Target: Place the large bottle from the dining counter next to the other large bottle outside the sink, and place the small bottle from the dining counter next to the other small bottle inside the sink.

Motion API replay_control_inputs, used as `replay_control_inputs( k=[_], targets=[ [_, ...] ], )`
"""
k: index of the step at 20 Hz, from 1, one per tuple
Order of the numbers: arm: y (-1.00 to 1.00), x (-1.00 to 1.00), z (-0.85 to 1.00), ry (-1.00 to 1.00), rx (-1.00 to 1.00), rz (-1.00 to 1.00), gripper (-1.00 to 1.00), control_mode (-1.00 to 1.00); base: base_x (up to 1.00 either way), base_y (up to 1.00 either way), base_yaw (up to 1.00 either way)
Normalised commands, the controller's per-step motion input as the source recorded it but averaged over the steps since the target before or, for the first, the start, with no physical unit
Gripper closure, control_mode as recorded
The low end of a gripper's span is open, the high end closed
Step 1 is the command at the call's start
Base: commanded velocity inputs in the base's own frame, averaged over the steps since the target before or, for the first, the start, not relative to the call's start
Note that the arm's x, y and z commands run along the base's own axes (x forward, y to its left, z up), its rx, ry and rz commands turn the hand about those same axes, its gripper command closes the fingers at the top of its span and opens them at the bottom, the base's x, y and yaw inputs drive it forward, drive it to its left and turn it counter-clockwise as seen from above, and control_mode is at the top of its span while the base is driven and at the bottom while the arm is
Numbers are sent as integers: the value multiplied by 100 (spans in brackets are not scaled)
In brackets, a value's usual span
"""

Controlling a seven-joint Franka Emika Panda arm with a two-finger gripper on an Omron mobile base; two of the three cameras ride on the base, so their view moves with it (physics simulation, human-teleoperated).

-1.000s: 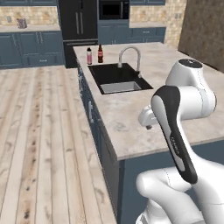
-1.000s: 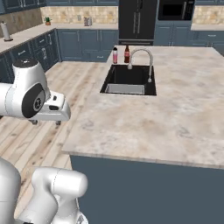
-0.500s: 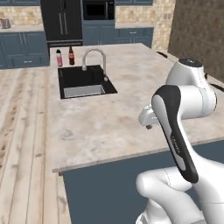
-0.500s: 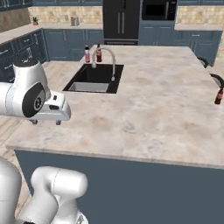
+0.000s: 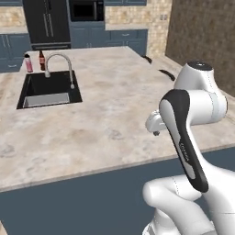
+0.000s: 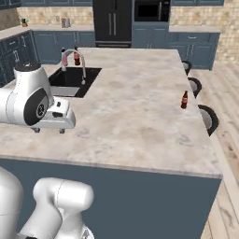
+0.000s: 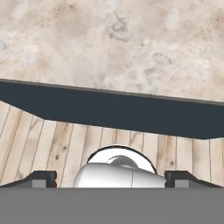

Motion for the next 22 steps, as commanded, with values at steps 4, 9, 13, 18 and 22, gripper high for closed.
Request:
replay_control_inputs(
  k=[4, 9, 13, 18, 22],
  targets=[
    [0, 0, 0, 0, 0, 0, -100, 100, 9, -100, 0],
    [0, 0, 0, 0, 0, 0, -100, 100, 5, -100, 0],
    [0, 0, 0, 0, 0, 0, -100, 100, 0, -100, 0],
    [0, 0, 0, 0, 0, 0, -100, 100, 2, -100, 2],
    [0, 0, 0, 0, 0, 0, -100, 100, 10, -100, 13]
  ],
)
